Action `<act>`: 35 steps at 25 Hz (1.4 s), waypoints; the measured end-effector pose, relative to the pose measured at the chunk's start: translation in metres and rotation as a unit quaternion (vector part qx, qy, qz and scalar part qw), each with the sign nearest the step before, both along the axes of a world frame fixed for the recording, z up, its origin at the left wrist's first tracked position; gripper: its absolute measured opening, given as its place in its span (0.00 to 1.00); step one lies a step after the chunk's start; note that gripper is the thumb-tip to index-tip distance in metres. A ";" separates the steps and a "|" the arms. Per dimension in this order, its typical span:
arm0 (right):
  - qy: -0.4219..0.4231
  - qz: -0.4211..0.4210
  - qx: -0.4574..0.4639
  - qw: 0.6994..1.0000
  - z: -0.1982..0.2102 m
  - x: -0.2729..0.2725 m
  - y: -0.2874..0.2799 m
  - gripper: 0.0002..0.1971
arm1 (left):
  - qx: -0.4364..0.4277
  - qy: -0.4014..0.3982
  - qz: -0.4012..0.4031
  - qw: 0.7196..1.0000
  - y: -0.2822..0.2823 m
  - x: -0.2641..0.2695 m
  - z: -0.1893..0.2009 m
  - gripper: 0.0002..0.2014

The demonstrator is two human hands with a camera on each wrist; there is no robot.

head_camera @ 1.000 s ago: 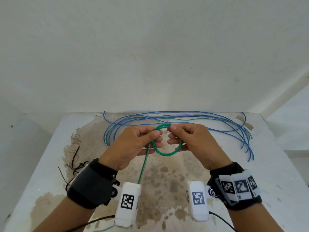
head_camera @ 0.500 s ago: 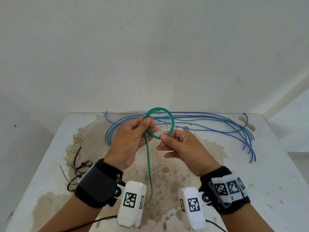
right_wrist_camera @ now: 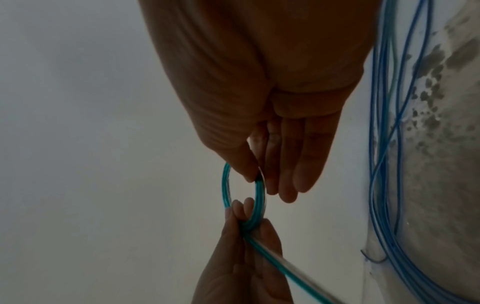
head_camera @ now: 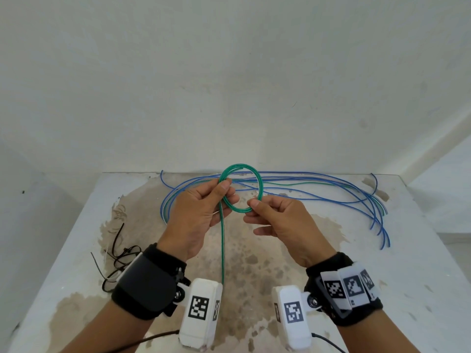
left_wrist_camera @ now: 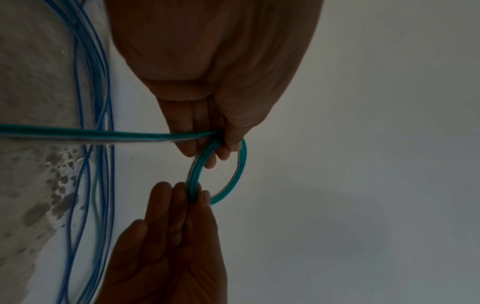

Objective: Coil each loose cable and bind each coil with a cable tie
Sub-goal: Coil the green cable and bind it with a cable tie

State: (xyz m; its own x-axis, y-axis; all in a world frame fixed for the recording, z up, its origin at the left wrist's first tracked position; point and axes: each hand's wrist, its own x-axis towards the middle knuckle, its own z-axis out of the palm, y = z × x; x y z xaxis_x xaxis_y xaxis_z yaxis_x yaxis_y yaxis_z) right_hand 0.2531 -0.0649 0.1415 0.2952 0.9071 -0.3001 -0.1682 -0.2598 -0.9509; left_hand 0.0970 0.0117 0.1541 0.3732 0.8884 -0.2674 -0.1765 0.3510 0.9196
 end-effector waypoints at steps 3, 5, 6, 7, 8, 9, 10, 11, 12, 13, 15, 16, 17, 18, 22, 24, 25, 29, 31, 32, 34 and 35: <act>0.015 -0.005 0.007 1.000 0.007 0.005 0.003 0.13 | -0.003 0.020 -0.023 1.000 -0.001 -0.003 0.001 0.06; 0.006 -0.021 0.026 0.999 0.011 0.010 0.005 0.13 | -0.007 0.034 -0.049 0.998 -0.002 -0.005 0.001 0.06; -0.009 -0.022 0.032 0.999 0.011 0.011 0.006 0.12 | -0.008 0.036 -0.055 0.998 -0.002 -0.006 0.002 0.06; -0.023 -0.017 0.032 0.999 0.012 0.012 0.006 0.11 | -0.010 0.036 -0.053 0.998 -0.002 -0.006 0.002 0.06; -0.034 -0.006 0.028 0.999 0.013 0.012 0.006 0.11 | -0.010 0.035 -0.044 0.998 -0.003 -0.007 0.002 0.06; -0.040 0.009 0.023 0.999 0.015 0.012 0.006 0.11 | -0.002 0.040 -0.036 0.999 -0.003 -0.007 0.002 0.06; -0.044 0.024 0.017 0.999 0.016 0.013 0.006 0.11 | 0.012 0.051 -0.034 0.998 -0.003 -0.008 0.002 0.06; -0.047 0.036 0.011 0.998 0.018 0.014 0.007 0.12 | 0.028 0.065 -0.041 0.997 -0.004 -0.009 0.002 0.06; -0.049 0.043 0.008 0.998 0.019 0.015 0.008 0.12 | 0.037 0.078 -0.054 0.995 -0.005 -0.009 0.003 0.06; -0.051 0.046 0.010 0.998 0.020 0.016 0.008 0.13 | 0.036 0.086 -0.070 0.993 -0.006 -0.009 0.003 0.06; -0.062 0.043 0.023 0.997 0.021 0.016 0.008 0.12 | 0.024 0.090 -0.095 0.991 -0.009 -0.010 0.003 0.07; -0.064 0.037 0.027 0.997 0.020 0.015 0.008 0.12 | 0.021 0.091 -0.101 0.991 -0.009 -0.011 0.002 0.08; -0.061 0.027 0.030 0.997 0.019 0.013 0.007 0.11 | 0.019 0.091 -0.102 0.990 -0.009 -0.011 0.002 0.08; -0.058 0.018 0.032 0.998 0.017 0.011 0.007 0.11 | 0.018 0.088 -0.096 0.991 -0.008 -0.011 0.001 0.07; -0.143 -0.050 0.025 0.988 0.006 -0.002 0.006 0.15 | 0.032 0.033 0.026 0.999 0.003 -0.003 0.002 0.07; -0.128 -0.004 -0.011 0.992 0.003 -0.011 0.000 0.18 | 0.033 -0.023 0.108 0.993 0.009 0.002 0.006 0.07; -0.106 0.077 -0.049 0.990 0.002 -0.017 -0.005 0.20 | 0.032 -0.049 0.135 0.989 0.011 0.004 0.008 0.07; 0.056 0.206 -0.129 0.968 -0.014 -0.034 -0.010 0.20 | 0.012 -0.117 0.171 0.978 0.009 0.010 0.011 0.07; 0.255 0.074 -0.110 0.958 -0.022 -0.035 -0.004 0.21 | 0.001 -0.122 0.167 0.978 0.005 0.009 0.006 0.07; 0.336 0.003 -0.084 0.938 -0.023 -0.034 -0.002 0.21 | 0.001 -0.111 0.159 0.981 0.003 0.007 0.003 0.08; 0.400 -0.091 -0.035 0.911 -0.025 -0.030 0.002 0.18 | -0.003 -0.091 0.142 0.986 -0.002 0.004 -0.005 0.08; 0.396 -0.118 -0.019 0.910 -0.025 -0.028 0.004 0.15 | -0.008 -0.085 0.135 0.987 -0.005 0.002 -0.009 0.08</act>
State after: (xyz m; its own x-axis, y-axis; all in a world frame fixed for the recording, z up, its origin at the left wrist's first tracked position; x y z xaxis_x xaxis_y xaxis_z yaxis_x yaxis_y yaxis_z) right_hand 0.2248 -0.0611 0.1162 0.1585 0.8309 -0.5334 -0.8532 -0.1567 -0.4975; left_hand 0.0990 0.0068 0.1455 0.1641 0.9580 -0.2350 -0.4175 0.2833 0.8634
